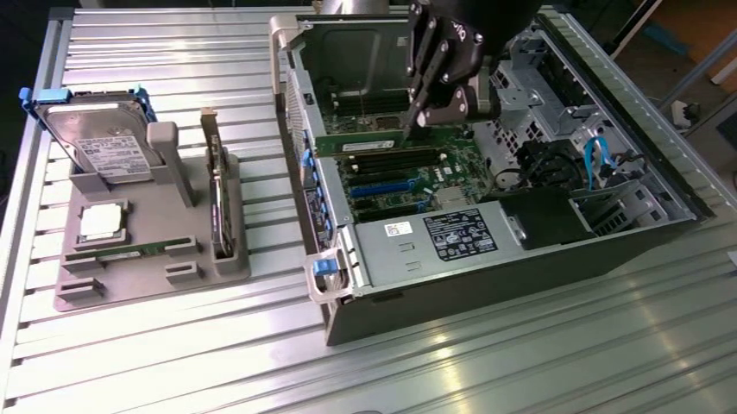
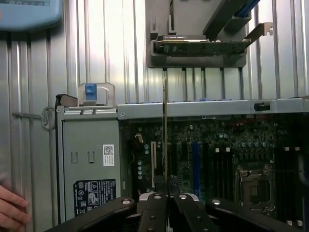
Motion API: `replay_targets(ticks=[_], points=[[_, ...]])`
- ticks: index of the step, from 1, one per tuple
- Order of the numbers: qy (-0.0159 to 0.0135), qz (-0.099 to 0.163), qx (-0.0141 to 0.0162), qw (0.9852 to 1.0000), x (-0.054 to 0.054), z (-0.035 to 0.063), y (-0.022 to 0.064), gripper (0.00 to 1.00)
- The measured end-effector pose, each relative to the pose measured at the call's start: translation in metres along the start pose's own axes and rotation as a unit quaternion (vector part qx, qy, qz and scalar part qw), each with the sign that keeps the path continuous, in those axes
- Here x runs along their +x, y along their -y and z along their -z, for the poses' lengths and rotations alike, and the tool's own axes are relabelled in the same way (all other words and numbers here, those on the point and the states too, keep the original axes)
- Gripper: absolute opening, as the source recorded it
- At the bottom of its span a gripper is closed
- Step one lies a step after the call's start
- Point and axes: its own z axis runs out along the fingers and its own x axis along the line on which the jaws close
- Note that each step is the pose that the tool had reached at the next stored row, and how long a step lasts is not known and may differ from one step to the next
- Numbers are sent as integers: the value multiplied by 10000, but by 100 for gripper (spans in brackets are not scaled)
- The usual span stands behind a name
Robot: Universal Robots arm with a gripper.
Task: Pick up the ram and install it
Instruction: 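Pick up the ram and move it above insertion slot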
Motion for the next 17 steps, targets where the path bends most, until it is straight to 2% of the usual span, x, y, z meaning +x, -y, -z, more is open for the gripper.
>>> replay_targets(ticks=[17], points=[[-1, 0, -10, 10000, -13, 20, 344, 12]])
